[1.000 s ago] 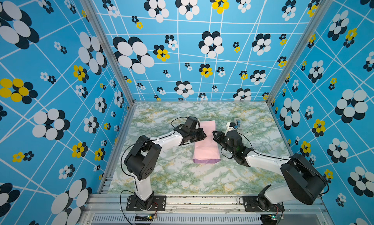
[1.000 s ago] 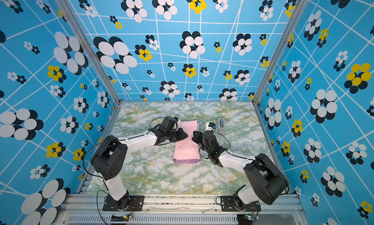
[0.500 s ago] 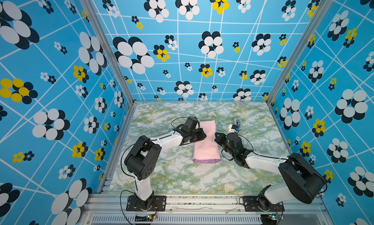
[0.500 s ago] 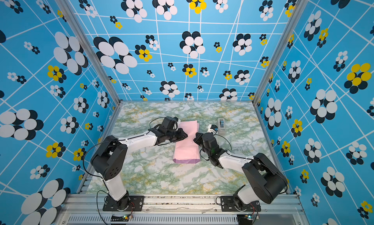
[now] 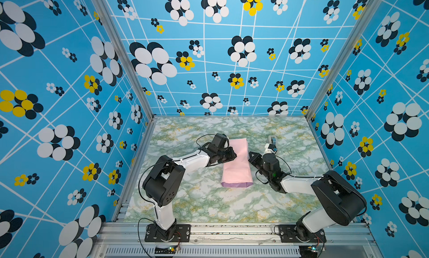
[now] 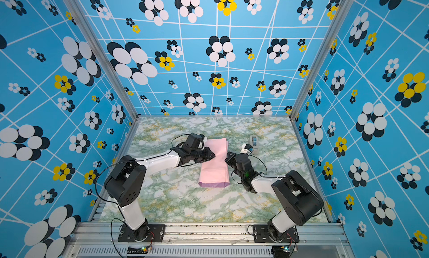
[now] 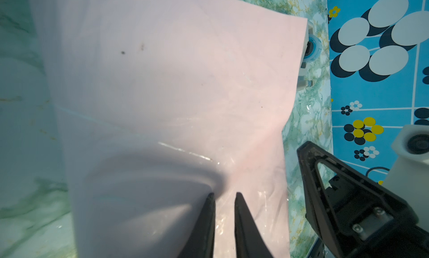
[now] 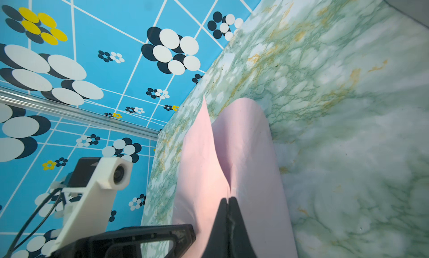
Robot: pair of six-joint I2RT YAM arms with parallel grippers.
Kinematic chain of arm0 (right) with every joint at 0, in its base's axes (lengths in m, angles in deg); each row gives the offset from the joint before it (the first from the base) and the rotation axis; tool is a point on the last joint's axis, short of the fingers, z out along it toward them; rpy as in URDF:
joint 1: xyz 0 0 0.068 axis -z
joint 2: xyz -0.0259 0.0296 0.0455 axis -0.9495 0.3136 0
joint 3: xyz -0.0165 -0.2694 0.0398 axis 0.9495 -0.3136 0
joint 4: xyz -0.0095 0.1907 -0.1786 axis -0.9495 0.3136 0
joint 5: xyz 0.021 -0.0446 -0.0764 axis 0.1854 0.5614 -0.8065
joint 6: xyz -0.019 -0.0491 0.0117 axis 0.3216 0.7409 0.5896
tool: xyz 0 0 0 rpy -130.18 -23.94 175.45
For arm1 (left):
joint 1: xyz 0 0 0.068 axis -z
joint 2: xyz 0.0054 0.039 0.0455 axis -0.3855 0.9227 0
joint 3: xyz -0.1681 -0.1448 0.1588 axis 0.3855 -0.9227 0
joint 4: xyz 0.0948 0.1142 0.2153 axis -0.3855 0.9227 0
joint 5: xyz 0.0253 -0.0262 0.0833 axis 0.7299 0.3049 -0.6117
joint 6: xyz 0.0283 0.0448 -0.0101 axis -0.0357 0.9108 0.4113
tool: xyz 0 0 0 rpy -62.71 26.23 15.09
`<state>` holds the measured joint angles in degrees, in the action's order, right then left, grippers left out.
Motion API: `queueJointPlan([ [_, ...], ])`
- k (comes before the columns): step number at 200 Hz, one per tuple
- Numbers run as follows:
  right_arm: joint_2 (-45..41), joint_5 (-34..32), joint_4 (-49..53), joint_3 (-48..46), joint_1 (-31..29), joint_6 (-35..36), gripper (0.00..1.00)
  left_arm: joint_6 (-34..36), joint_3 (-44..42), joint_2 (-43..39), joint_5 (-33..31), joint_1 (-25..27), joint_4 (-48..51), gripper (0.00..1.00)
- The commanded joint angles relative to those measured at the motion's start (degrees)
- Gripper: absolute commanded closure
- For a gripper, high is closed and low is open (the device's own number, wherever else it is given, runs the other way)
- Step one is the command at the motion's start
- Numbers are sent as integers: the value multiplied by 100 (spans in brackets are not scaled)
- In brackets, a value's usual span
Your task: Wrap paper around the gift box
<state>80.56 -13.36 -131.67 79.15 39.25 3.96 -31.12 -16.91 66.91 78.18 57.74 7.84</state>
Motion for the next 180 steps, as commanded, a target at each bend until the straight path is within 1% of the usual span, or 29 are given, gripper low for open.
queueJointPlan([
  [1,78,240,-446,-58,65,123,100,103,-111,202,-157,44,501,80],
  [34,186,332,-490,-93,114,108,100,103,-96,206,-149,39,489,80],
  [118,402,268,-594,-323,139,-66,100,94,-91,208,-145,44,490,80],
  [180,588,422,-625,-305,145,-198,100,94,-103,289,-153,44,489,80],
])
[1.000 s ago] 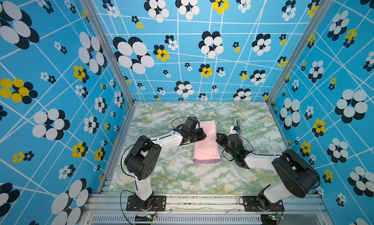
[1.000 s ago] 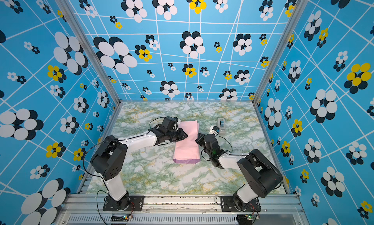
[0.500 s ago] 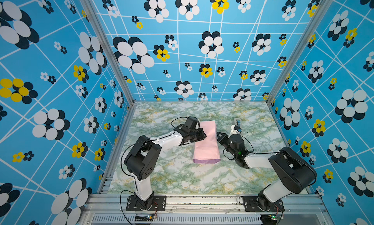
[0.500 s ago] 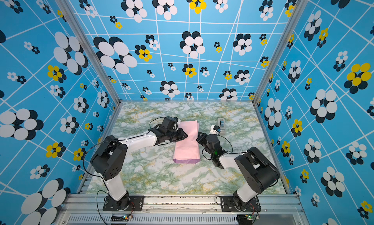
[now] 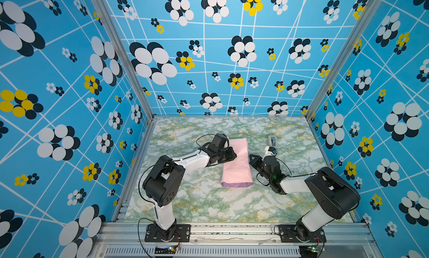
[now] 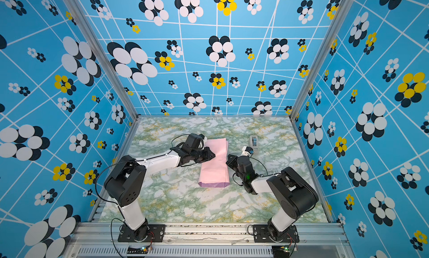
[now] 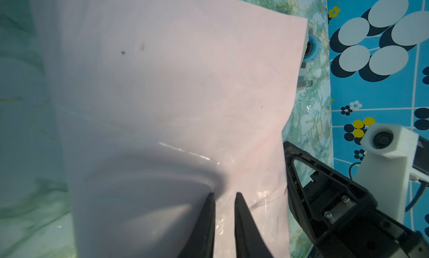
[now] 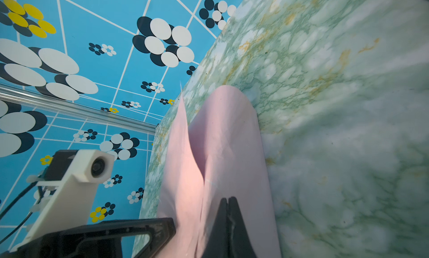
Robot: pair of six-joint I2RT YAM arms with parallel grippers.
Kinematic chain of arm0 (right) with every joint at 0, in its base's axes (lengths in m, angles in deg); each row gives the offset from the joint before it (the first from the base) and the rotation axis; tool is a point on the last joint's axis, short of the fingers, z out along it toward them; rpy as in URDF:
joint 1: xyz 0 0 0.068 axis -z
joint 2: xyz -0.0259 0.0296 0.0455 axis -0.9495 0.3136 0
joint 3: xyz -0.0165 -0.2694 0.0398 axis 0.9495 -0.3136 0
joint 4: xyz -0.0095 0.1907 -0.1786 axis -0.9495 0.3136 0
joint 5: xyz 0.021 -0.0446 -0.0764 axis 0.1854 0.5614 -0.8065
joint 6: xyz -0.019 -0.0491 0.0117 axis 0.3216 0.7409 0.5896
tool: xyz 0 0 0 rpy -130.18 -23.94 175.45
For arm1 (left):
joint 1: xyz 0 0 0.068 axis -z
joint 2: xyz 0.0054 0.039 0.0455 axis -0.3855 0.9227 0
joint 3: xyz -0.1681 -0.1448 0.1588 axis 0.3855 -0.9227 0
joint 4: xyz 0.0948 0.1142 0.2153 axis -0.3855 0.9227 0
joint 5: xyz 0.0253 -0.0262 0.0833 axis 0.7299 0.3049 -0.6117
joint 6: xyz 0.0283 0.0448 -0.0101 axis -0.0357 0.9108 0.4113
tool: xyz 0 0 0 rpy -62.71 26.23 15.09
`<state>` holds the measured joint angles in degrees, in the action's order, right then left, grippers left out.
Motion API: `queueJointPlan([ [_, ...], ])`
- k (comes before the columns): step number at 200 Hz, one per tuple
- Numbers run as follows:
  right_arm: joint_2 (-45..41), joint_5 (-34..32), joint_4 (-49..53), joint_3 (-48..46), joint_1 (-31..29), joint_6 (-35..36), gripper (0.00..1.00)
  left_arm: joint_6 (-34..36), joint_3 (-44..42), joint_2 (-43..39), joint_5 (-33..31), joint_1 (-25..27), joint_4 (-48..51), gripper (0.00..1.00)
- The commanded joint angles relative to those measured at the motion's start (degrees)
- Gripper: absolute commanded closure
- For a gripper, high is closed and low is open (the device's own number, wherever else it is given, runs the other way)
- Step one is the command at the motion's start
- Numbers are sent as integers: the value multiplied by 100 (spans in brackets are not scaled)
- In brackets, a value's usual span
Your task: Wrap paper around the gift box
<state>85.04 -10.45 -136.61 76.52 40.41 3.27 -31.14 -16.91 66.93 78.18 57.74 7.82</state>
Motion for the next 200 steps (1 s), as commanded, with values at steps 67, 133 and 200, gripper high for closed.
queueJointPlan([
  [67,135,248,-89,-25,33,-190,80,96,-143,260,-175,44,475,80],
  [133,-146,369,217,-71,105,-134,74,88,-166,251,-167,35,456,80],
  [200,-899,224,683,-148,125,192,96,86,-172,252,-158,35,439,80],
])
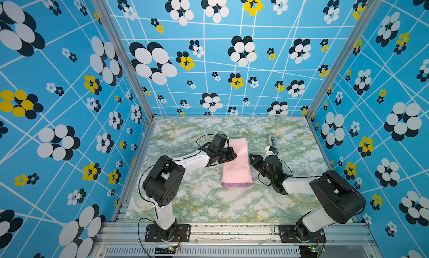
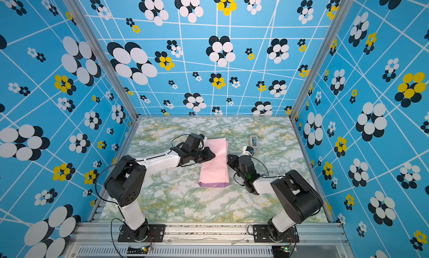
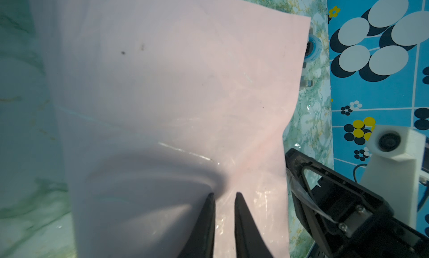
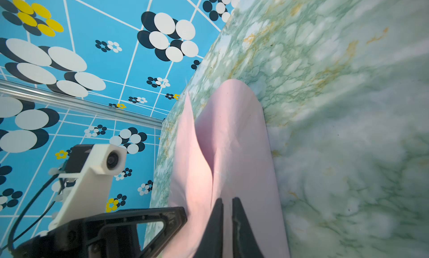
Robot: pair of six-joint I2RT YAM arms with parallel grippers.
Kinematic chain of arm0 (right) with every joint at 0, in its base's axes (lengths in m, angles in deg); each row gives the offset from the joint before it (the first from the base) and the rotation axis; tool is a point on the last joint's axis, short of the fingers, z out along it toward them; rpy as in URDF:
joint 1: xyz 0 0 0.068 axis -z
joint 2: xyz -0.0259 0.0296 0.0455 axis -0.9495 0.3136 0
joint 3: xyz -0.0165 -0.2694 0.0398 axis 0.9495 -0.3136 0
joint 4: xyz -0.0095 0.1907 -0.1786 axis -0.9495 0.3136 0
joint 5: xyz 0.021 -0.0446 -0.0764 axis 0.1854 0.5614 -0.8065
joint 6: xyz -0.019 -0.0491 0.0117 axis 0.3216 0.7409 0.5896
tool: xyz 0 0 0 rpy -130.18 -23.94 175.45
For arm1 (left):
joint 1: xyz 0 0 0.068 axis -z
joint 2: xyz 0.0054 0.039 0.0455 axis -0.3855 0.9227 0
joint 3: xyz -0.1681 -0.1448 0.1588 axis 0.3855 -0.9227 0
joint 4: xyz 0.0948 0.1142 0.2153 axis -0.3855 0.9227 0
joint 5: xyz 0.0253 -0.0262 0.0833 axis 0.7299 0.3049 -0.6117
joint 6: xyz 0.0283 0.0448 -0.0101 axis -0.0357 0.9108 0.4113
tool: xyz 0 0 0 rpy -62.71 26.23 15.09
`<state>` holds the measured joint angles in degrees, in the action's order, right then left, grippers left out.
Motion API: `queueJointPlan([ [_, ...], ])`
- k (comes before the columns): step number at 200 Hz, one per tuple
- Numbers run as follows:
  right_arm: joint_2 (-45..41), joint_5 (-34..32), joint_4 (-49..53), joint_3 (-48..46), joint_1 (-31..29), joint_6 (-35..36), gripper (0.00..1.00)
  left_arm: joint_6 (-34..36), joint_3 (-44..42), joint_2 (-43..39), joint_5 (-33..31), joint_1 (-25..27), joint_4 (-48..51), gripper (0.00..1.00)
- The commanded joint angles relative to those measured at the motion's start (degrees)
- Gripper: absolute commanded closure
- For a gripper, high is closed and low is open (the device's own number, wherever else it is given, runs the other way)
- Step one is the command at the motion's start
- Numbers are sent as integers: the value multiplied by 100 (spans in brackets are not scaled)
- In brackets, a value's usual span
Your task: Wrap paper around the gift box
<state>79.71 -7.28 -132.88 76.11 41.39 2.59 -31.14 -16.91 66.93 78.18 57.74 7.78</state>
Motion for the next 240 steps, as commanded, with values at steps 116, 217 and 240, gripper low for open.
queueJointPlan([
  [116,-1237,424,2364,460,144,1272,84,79,-177,260,-140,35,408,80],
  [217,-1129,1100,1488,824,143,1180,100,105,-114,273,-131,35,408,80],
  [240,-937,1307,1235,905,142,1106,100,121,-111,272,-131,36,413,80],
])
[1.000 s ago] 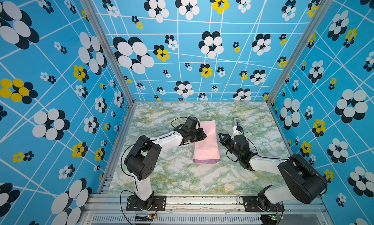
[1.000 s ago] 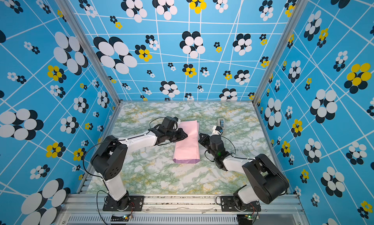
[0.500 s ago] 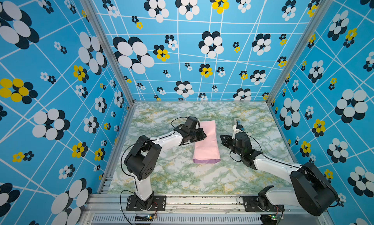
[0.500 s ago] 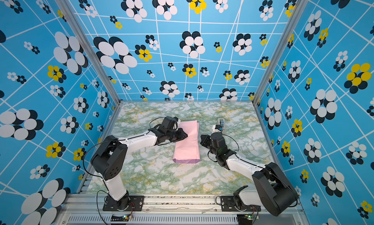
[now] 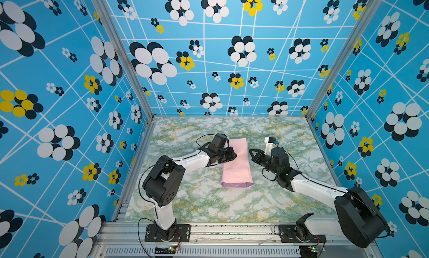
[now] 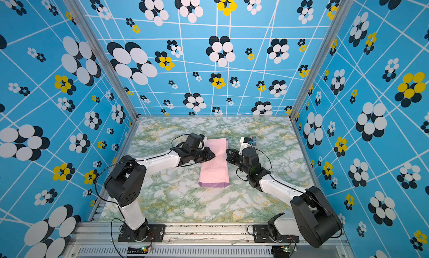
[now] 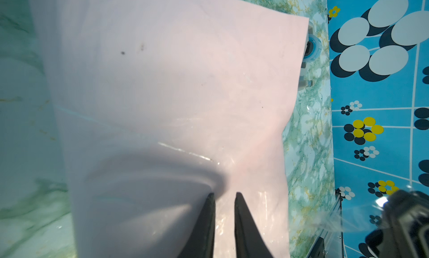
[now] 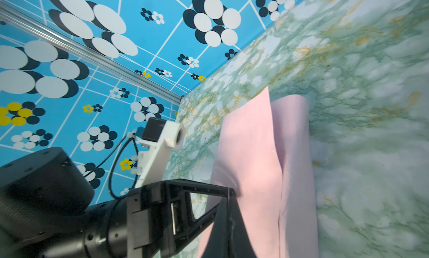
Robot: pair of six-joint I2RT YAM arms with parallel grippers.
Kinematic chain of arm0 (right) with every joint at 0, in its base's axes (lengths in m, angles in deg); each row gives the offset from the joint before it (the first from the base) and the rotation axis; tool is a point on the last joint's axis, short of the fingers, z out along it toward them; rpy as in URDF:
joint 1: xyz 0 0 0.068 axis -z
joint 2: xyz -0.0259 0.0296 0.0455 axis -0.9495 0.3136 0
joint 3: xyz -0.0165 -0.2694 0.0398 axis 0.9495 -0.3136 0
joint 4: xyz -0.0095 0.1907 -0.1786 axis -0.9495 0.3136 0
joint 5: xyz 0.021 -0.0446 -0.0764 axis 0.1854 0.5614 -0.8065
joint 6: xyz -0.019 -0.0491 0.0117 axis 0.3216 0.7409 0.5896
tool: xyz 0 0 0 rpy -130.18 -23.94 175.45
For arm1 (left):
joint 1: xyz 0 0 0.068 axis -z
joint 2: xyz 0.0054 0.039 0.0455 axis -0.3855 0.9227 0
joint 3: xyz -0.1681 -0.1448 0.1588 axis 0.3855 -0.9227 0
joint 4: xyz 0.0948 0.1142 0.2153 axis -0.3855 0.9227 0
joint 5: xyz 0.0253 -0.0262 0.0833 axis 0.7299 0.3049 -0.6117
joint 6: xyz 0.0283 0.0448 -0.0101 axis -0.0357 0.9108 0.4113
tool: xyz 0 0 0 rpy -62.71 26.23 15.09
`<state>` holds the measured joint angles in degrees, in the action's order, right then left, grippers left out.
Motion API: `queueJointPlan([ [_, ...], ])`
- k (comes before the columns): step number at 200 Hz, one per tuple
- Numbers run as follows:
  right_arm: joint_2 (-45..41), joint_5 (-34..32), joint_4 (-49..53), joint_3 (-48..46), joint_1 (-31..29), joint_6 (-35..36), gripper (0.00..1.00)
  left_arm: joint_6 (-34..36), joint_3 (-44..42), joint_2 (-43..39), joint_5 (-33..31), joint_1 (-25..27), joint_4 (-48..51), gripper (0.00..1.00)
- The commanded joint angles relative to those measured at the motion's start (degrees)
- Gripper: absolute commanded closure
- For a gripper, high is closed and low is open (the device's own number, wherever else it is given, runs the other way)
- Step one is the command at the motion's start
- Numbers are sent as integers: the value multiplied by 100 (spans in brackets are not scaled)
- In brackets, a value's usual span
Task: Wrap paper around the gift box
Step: 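Press the tape along the pink paper seam with the right gripper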
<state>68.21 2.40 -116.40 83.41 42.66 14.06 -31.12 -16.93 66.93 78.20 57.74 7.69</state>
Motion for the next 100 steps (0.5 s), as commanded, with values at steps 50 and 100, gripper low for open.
queueJointPlan([
  [50,812,651,-1163,367,16,-353,100,120,-130,258,-124,16,417,80],
  [100,1048,408,-1368,220,31,-558,100,112,-151,243,-131,9,411,80],
])
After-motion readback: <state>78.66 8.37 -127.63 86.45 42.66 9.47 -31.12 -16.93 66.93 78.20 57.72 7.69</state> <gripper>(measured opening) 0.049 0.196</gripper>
